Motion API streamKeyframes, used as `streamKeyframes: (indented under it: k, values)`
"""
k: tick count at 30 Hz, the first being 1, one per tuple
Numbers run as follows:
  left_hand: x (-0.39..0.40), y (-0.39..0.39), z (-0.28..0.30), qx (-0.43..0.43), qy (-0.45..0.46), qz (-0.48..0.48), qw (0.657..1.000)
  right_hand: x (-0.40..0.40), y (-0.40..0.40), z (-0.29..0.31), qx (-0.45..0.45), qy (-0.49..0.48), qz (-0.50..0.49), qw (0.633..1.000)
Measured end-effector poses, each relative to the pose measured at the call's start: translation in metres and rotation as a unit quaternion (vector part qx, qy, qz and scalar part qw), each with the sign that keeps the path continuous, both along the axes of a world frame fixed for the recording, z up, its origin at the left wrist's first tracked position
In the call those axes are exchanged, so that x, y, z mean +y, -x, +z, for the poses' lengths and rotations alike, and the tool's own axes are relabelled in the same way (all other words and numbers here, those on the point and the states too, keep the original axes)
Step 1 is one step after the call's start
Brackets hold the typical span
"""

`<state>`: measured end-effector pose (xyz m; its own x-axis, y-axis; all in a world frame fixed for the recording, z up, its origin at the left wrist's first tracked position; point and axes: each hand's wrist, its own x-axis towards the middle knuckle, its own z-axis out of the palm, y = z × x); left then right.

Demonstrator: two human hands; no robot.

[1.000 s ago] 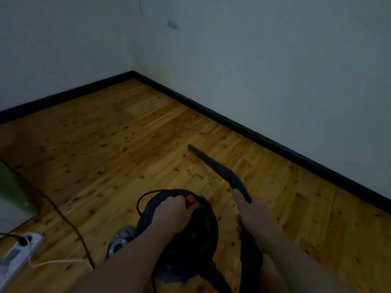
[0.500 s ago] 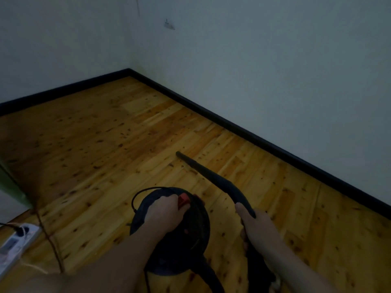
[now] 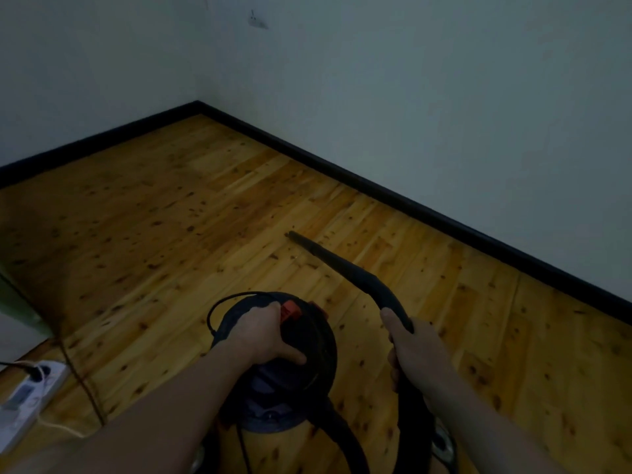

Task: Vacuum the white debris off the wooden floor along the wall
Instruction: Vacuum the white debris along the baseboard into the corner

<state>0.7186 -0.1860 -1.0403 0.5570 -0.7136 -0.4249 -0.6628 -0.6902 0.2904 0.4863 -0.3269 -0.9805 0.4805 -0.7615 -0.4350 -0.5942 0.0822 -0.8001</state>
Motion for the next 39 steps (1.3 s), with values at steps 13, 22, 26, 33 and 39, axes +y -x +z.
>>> streamKeyframes:
  k: [13, 22, 26, 33, 39]
  values:
    - [-0.003, 0.001, 0.001, -0.008, 0.012, -0.006, 1.000, 0.001, -0.015, 0.006, -0.020, -0.021, -0.019, 0.999]
    - [-0.001, -0.001, -0.004, -0.005, 0.016, -0.012, 1.000, 0.008, -0.028, 0.003, -0.032, -0.038, -0.026, 0.998]
    - [0.000, -0.001, -0.008, -0.001, 0.015, -0.009, 1.000, 0.010, -0.031, 0.002, -0.026, -0.042, -0.024, 0.999]
    - [0.000, -0.003, -0.010, 0.001, 0.014, -0.007, 1.000, 0.011, -0.035, 0.004, -0.038, -0.059, -0.020, 0.997]
    - [0.001, -0.003, -0.008, 0.002, 0.007, -0.007, 1.000, 0.015, -0.041, 0.006, -0.036, -0.057, -0.020, 0.998]
